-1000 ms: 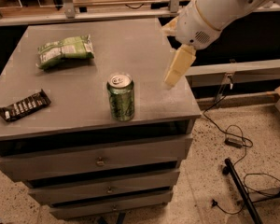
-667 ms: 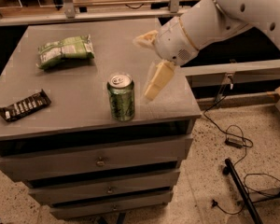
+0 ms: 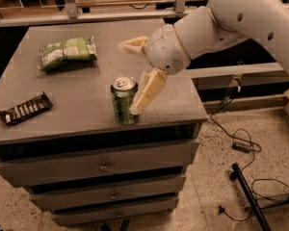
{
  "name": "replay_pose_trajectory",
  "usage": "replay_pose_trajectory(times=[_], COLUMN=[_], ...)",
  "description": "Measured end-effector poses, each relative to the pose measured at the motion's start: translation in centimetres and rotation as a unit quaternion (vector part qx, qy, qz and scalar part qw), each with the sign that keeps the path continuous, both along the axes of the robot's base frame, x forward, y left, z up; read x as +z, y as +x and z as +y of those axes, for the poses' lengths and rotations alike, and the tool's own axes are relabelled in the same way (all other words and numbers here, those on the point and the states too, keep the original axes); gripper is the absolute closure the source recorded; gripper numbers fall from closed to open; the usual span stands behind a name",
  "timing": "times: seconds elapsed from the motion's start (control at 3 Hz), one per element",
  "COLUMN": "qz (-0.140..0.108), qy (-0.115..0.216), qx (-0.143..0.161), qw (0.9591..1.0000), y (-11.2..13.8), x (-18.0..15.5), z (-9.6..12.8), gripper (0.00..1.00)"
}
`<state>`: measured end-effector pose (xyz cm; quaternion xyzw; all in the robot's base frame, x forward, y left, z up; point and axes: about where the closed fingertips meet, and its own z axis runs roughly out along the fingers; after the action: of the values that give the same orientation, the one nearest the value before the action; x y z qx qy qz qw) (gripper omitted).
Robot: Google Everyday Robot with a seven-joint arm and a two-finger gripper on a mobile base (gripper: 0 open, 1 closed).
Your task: Move green can near green jalapeno chip bag
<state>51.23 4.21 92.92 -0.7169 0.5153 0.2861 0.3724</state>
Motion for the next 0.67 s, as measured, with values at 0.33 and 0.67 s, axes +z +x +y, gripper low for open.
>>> replay_pose_trajectory(times=[0.33,0.67], qz=[0.036,0.074], qy=[0.016,0.054], qx=[-0.016,-0.029], qw=[0.9991,0.9954], y=[-0.9,-1.9], x=[-1.2,-2.9], z=[-0.4,-0.6], gripper=[0.00,0.00])
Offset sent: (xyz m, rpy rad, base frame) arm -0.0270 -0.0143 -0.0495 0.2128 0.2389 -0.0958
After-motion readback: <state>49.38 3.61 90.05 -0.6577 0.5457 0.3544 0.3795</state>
